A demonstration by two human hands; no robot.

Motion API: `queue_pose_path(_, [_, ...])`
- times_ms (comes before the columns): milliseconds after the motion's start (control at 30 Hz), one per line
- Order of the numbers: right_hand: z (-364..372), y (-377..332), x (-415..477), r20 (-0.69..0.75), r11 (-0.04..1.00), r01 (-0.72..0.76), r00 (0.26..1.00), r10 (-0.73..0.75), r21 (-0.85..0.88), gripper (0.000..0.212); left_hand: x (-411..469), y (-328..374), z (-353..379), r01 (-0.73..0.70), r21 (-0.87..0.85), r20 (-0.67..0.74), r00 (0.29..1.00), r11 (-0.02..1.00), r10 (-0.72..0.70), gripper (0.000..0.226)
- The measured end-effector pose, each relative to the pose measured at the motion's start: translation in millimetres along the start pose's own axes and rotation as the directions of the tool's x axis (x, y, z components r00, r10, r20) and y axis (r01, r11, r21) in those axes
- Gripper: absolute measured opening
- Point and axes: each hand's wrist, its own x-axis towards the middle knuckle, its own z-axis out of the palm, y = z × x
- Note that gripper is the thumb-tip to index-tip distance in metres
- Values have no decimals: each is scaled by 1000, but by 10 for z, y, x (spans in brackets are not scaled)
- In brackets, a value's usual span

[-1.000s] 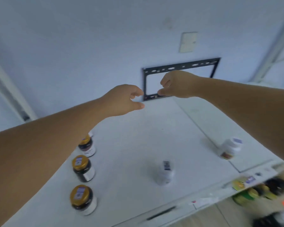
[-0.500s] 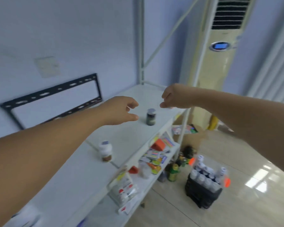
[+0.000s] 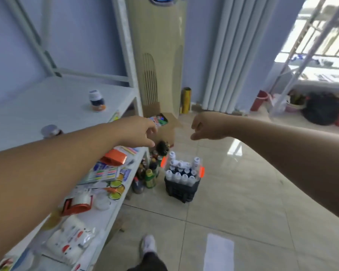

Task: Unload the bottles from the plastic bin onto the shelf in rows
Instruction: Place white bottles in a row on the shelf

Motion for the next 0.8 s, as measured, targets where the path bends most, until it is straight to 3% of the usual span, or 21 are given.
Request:
queue_pose_path(233, [710,941,862,147,979,-173,977,157,106,48,1510,-158,784,-79,3,225,971,997,76,48])
queue_pose_path(400, [1265,1424,1614,264,943,-297,931,251,151,43,2493,-521,1452,32,-172,357,934,985,32,43])
queue_pose_path(600, [1994,1842,2460,378,936,-315,895,238,155,34,3513,-984,2130,94,-176,441,898,980,-7,38])
queue_pose_path(800, [2931,2143,3408,364,928,-330,897,252,170,39,4305,-1215,3071,181,-207,467,882,961,-65,43])
